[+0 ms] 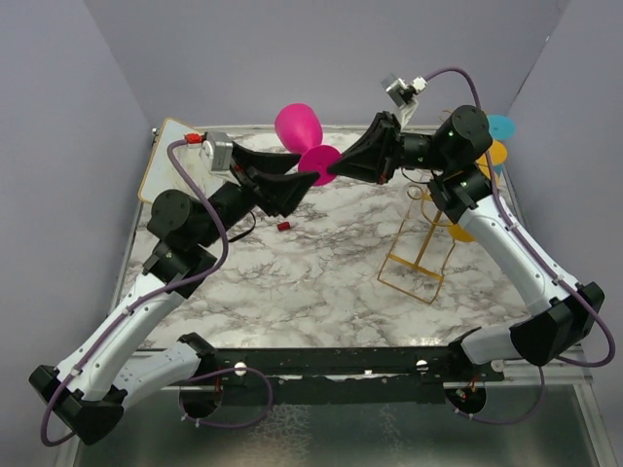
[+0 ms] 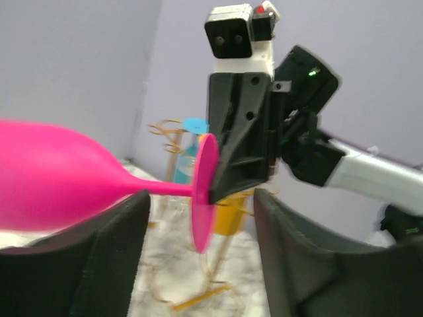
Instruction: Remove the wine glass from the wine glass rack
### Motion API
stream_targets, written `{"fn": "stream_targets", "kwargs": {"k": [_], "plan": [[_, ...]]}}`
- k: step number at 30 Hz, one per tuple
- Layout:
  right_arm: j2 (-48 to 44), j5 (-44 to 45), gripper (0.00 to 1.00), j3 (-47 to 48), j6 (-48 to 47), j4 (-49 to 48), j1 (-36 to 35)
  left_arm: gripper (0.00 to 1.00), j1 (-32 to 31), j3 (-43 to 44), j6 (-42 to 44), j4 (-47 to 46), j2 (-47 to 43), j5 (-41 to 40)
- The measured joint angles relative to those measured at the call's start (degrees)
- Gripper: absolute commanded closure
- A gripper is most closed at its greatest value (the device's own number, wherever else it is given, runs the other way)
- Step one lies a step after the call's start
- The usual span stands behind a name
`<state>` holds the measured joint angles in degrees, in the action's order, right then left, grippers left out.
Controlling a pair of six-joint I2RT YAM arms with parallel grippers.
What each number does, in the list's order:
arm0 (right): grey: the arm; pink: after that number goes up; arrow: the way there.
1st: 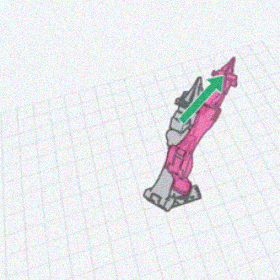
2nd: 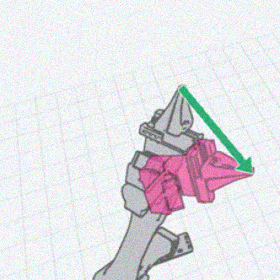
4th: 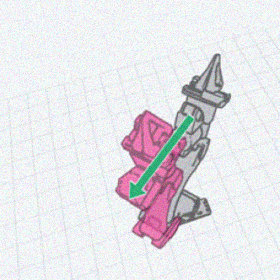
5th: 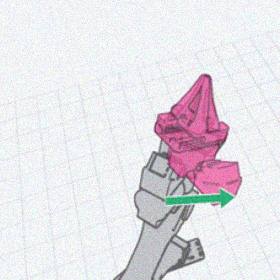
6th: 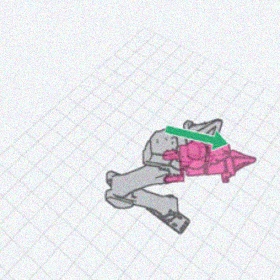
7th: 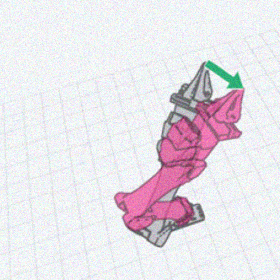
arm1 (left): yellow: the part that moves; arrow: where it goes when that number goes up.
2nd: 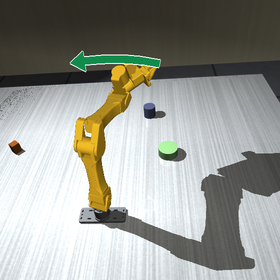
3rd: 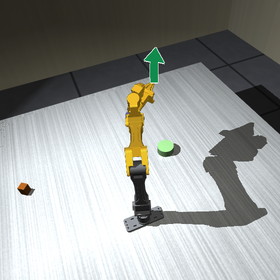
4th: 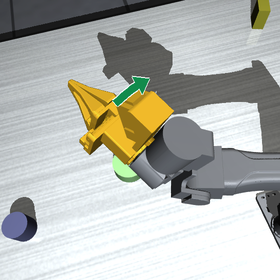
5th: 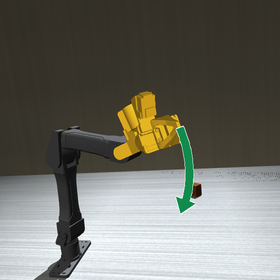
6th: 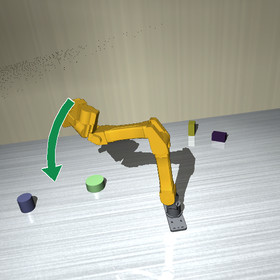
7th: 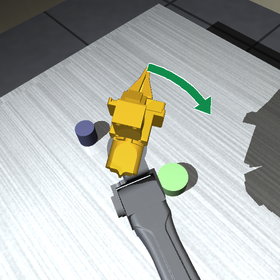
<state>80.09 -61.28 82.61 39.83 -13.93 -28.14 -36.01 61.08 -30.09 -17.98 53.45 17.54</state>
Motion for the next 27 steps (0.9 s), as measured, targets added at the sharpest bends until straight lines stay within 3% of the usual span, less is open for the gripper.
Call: {"fn": "stream_targets", "kwargs": {"k": [2, 5, 11, 16, 19, 23, 27], "plan": [[0.0, 0.0, 0.99, 0.9, -5.1, 3.2, 0.0, 0.07, 0.0, -0.7, 0.7, 0.3, -0.6, 0.0], [-1.3, 0.1, 0.99, 1.7, -17.0, 9.5, 0.0, 0.01, -0.1, -1.2, 1.7, 2.3, -2.0, -0.5], [-12.5, 2.2, 0.99, -4.9, -46.5, 17.2, 0.0, 0.01, -0.1, 4.9, 2.6, 15.4, -2.7, -7.3], [-19.3, 2.3, 0.99, -9.4, -65.7, 20.3, -0.1, 0.01, 0.0, 16.4, -1.7, 27.3, 4.1, -8.1], [-20.4, 2.4, 0.99, -11.5, -73.1, 21.5, -0.2, 0.01, 0.0, 21.4, -4.8, 29.0, 9.2, -1.7], [-22.1, 2.7, 0.99, -16.9, -79.3, 21.9, -0.2, 0.01, 0.0, 21.0, -9.3, 28.6, 12.0, 5.9], [-23.2, 2.7, 0.99, -19.8, -83.3, 22.3, -0.2, 0.01, 0.2, 21.0, -12.9, 27.9, 11.7, 8.4]]}}
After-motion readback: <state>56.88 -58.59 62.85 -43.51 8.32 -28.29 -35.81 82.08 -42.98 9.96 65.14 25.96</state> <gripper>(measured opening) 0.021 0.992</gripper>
